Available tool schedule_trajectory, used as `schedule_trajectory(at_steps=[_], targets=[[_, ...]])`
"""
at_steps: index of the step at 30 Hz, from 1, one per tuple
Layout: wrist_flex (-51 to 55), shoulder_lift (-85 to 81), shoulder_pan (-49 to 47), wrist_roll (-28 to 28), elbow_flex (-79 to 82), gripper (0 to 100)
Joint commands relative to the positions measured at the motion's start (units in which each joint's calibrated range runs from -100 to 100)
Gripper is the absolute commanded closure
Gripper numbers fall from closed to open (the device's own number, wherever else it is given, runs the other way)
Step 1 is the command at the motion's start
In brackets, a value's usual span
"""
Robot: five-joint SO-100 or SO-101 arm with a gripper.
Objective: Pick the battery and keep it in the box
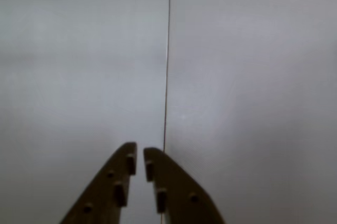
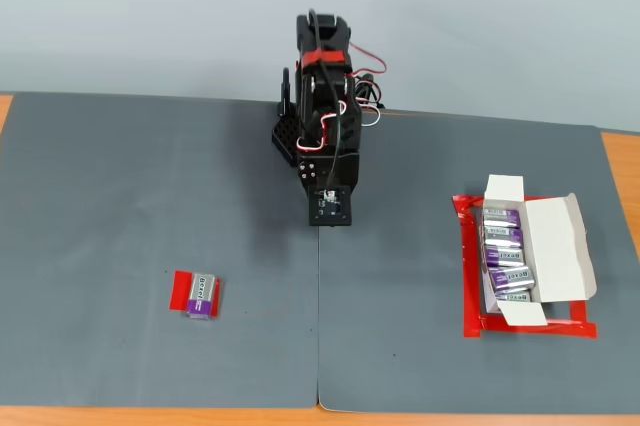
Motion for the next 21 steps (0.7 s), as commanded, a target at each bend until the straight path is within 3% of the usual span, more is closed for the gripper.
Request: schedule_trajectory(at_steps=[1,16,21], targets=[[-2.5,11.1,0.4,-0.2,-8.5,98],[-3.2,39.3,15.1,0.3,-34.5,98],[-3.2,45.0,18.7,3.5,-39.9,98]])
